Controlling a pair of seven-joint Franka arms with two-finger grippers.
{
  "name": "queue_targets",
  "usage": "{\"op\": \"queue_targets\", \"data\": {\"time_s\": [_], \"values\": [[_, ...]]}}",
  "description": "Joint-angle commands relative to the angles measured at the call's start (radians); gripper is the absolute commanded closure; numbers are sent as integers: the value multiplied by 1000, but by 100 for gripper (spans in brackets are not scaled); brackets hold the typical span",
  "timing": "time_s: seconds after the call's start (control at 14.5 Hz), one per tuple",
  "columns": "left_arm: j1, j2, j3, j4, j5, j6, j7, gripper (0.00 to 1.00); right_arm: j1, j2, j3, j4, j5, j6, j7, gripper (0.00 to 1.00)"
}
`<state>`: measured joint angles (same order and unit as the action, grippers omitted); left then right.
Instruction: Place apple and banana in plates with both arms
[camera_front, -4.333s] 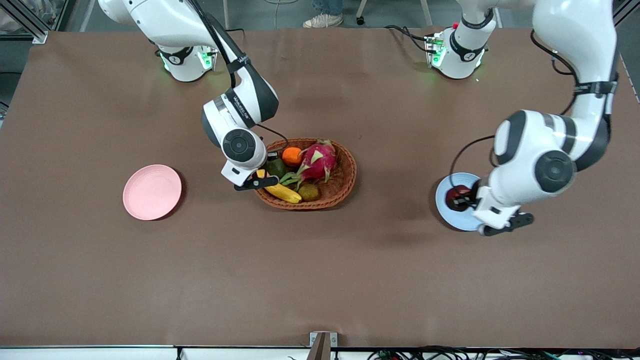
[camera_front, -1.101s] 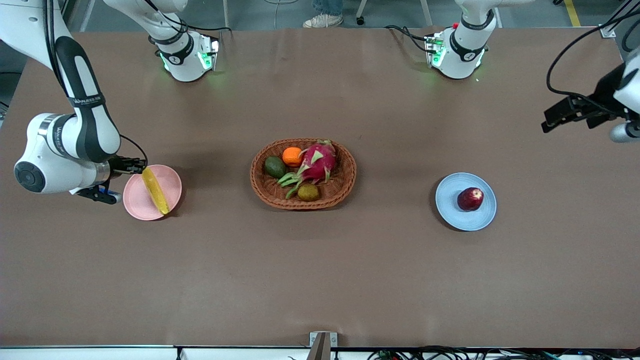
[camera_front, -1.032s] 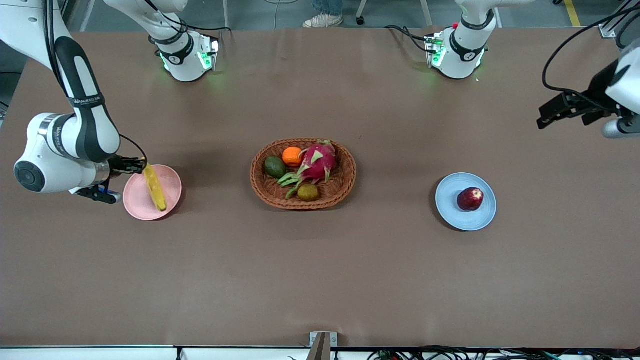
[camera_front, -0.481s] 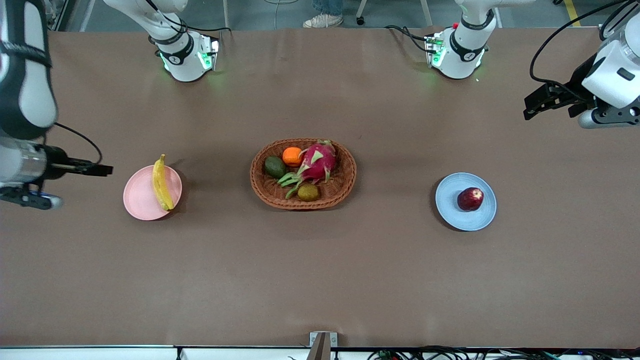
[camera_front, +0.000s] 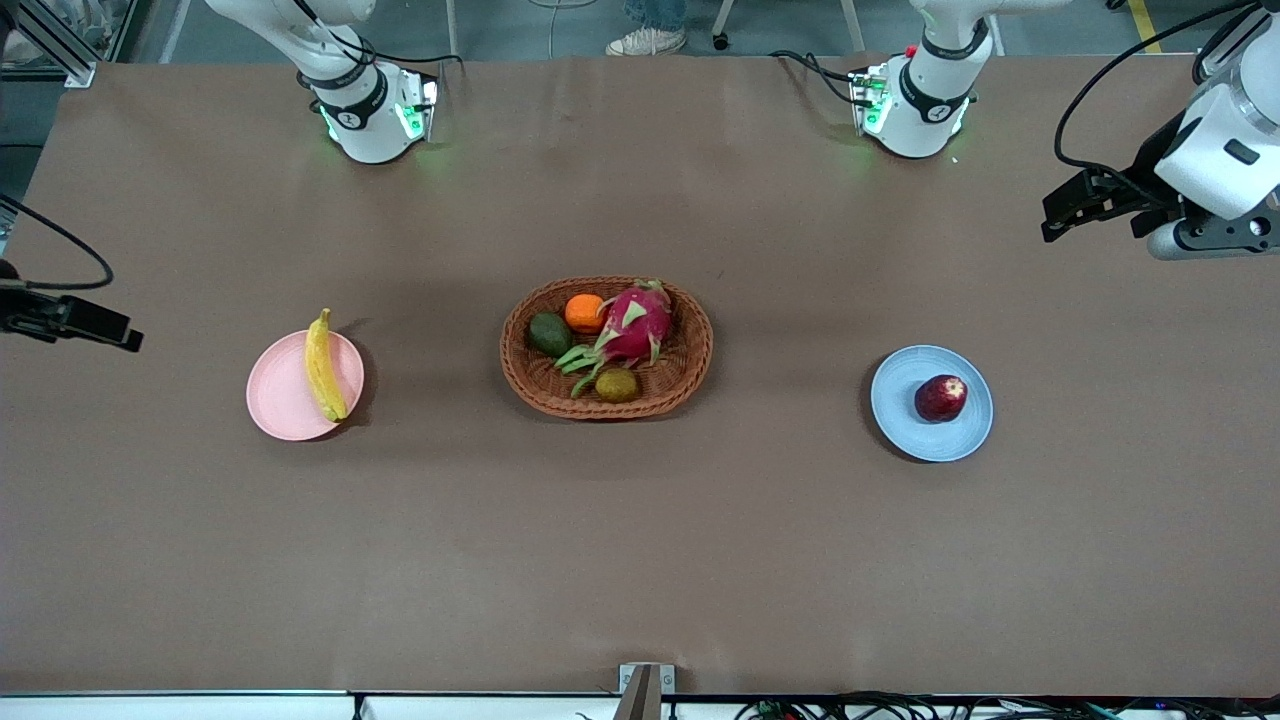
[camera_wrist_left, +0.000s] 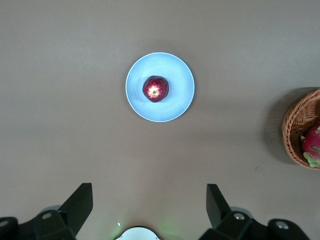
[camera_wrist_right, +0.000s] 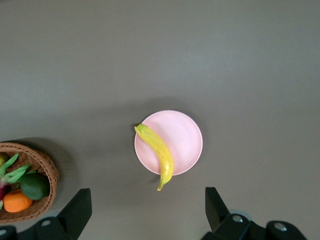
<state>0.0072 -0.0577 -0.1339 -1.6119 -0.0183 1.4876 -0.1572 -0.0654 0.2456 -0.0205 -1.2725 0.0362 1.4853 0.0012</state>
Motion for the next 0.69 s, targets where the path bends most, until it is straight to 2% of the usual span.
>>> {"op": "queue_targets", "data": {"time_s": [0.0,0.28,0.34,0.48,0.62], "values": [[0,-11,-6,0,18,5,12,0,-5,-23,-2,18,-16,-2,-61,0],[2,-14,-25,6,21,5,13,0,-2,-71,-1,-5,-16,6,-50,0],[2,-16,-26,4,23,3,15,0,-1,-90,-1,-36,-19,32,-50,0],[2,-19,-33,6,76,3,33,0,-2,-164,1,-169,-22,137,-50,0],[8,-19,-32,9,80,5,70,0,-2,-187,1,-191,-22,129,-43,0]]}}
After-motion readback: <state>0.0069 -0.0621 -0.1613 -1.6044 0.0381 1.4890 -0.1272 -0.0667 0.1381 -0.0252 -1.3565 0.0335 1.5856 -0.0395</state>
